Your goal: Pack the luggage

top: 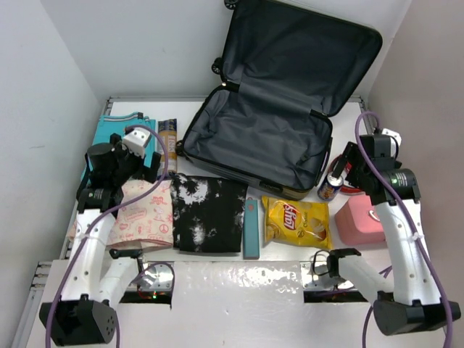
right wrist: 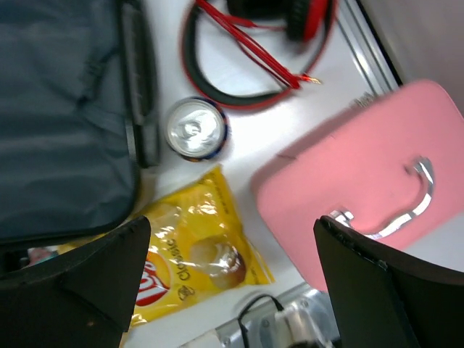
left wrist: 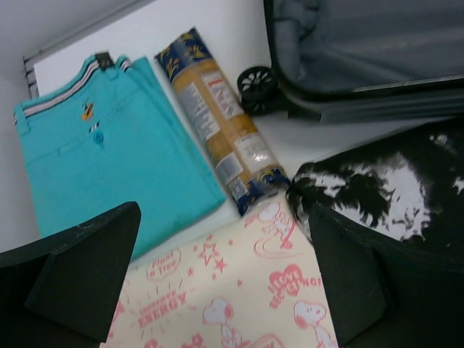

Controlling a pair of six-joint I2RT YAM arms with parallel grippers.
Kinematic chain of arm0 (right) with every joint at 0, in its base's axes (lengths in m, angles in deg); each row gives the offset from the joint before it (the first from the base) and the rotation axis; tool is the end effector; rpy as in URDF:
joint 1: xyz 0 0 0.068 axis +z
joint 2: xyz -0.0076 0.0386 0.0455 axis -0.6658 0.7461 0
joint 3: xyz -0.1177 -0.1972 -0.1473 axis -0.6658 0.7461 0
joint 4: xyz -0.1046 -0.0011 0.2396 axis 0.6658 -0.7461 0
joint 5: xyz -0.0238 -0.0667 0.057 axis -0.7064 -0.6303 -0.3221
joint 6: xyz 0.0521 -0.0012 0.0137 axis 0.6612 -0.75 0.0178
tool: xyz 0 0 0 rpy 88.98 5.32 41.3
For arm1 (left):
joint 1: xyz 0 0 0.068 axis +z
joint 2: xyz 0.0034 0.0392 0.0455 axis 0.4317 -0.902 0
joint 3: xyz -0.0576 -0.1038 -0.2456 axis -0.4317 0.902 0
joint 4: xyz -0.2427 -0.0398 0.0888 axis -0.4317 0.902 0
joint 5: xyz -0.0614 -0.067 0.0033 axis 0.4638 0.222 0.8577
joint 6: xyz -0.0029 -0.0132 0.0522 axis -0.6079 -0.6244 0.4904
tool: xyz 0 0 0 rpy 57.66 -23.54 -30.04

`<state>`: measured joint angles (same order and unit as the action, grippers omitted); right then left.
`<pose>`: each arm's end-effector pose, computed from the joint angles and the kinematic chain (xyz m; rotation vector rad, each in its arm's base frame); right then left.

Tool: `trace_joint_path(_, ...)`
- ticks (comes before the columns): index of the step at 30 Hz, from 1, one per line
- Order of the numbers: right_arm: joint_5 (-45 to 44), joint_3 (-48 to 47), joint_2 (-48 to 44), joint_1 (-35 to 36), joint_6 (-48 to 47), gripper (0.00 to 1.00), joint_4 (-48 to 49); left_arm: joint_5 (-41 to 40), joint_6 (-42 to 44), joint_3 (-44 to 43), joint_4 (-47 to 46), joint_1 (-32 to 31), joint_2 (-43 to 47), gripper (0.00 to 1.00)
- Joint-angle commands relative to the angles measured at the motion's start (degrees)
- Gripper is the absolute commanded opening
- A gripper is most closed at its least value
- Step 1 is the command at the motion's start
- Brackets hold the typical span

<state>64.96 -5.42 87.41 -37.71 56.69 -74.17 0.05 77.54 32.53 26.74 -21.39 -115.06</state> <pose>0.1620 -0.0030 0.3588 0.7539 2.1889 -0.1823 0.1833 0.0028 0.3107 0.5491 1.9129 0.0207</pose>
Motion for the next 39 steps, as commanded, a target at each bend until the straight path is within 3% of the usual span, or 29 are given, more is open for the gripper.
trace_joint_path(1, -3.38, -3.41, 0.72, -2.62, 2.23, 0.93, -5.83, 5.20, -2.17, -3.91, -6.35, -0.23, -2.73, 1.00)
trace_joint_path(5, 1.37, -1.23, 2.76, -10.52, 2.75, 0.89, -8.74, 5.46, -2.98, -3.92, -9.41, -0.23, -7.12, 1.00)
trace_joint_path(8, 7.15, 1.33, 2.58, -22.10, 4.77, 0.82, -7.08, 9.67, -3.33, -3.13, -14.67, -0.14, -9.58, 1.00)
trace_joint_path(9, 8.40, 2.03, 2.58, -28.84, 5.30, 0.82, -6.73, 10.21, -3.94, -2.95, -16.18, -0.23, -10.29, 1.00)
trace_joint_path(12, 4.55, 3.17, 3.28, -32.50, 9.08, 0.80, -6.90, 11.09, -7.10, -2.51, -21.89, -0.23, -12.84, 1.00)
trace_joint_path(18, -2.13, 3.71, 6.35, -33.83, 10.49, 0.62, -1.80, 9.77, -8.95, 0.47, -27.09, -0.23, -15.13, 1.00)
trace_joint_path(27, -6.80, 12.05, 1.78, -33.83, 11.98, 0.49, 4.70, 8.81, -3.60, -1.01, -23.40, -0.32, -12.24, 1.00)
trace_joint_path(39, -15.14, 17.94, -0.49, -33.83, 13.21, 0.50, 7.43, 7.58, -2.36, -5.85, -14.17, -0.58, -6.17, 1.00)
